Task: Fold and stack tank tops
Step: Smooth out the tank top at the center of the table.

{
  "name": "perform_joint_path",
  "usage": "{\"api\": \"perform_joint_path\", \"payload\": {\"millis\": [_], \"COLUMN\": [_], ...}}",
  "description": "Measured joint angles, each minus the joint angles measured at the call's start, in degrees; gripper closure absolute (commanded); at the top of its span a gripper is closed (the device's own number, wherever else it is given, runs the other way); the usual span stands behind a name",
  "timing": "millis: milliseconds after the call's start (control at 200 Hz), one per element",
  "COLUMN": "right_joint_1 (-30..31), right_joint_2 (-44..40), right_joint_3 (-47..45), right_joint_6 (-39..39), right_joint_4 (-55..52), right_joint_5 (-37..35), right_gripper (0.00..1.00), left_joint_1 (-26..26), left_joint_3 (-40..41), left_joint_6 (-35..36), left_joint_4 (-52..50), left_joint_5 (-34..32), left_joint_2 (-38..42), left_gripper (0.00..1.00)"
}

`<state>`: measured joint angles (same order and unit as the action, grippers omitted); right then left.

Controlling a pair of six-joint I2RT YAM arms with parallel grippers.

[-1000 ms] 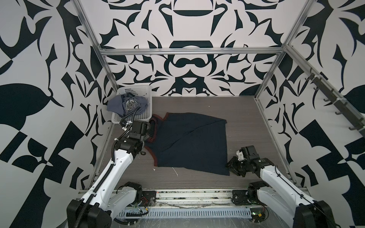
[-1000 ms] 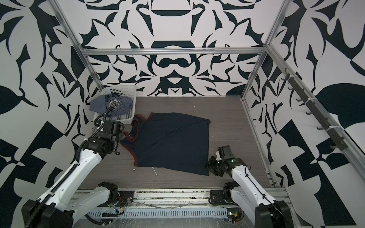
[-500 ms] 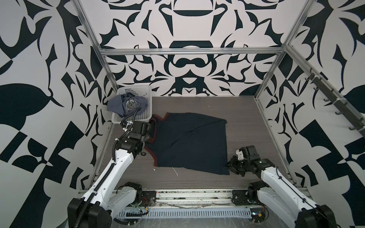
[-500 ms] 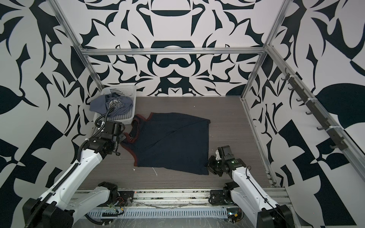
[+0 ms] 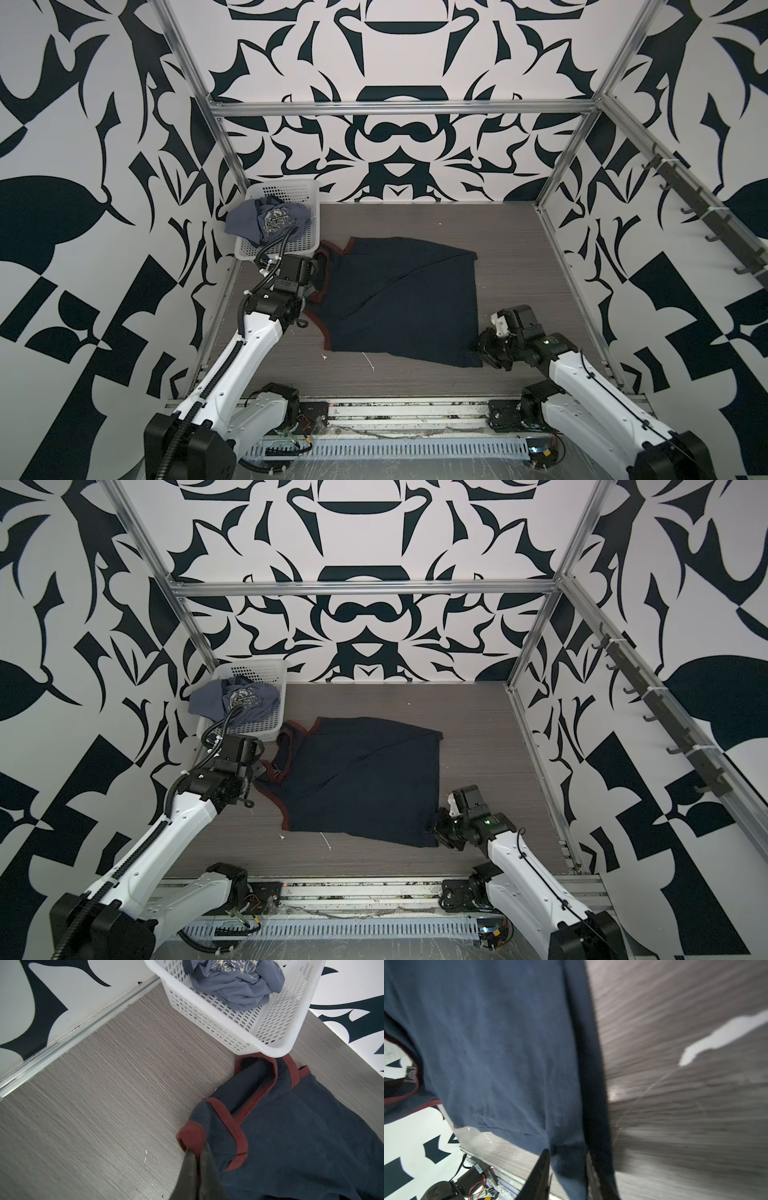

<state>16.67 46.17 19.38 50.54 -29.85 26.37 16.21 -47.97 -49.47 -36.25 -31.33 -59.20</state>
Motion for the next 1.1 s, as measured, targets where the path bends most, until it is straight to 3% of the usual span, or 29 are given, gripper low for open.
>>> {"api": "perform_joint_path", "payload": {"millis": [290,485,580,660,760,920,1100], "right_joint_1": [1.6,2.97,3.3,3.32,3.37,3.23,-2.03], "right_joint_2": [1.09,3.34,3.91,3.74,2.47,-0.9,-2.38], "right_joint_3": [0.13,0.13,0.13,0.22,1.55,9.03,26.86], "right_joint_6": [1.03,1.62,1.77,1.51,1.25,-1.01,-7.56], "right_joint_4": [2.01,4.2,4.76,4.74,2.71,-3.26,-12.0], "right_joint_5": [0.0,-0.07,-0.13,-0.46,-1.81,-5.92,-11.5], "right_gripper": [0.79,0.77,0.86,1.0,1.0,1.0,1.0], "left_joint_1": [-0.07,-0.07,-0.07,-0.07,-0.07,-0.09,-0.94], "left_joint_3": [0.02,0.02,0.02,0.02,0.02,-0.2,-6.4], "left_joint_6": [0.0,0.0,0.0,0.0,0.02,0.31,2.08], "left_joint_4": [0.04,0.04,0.07,0.07,0.04,-0.07,-1.57], "left_joint_5": [0.35,0.5,0.5,0.5,0.5,0.46,0.07], "left_joint_2": [-0.24,-0.5,-0.52,-0.52,-0.52,-0.44,0.61], "left_gripper": [1.0,1.0,1.0,1.0,1.0,1.0,1.0]}}
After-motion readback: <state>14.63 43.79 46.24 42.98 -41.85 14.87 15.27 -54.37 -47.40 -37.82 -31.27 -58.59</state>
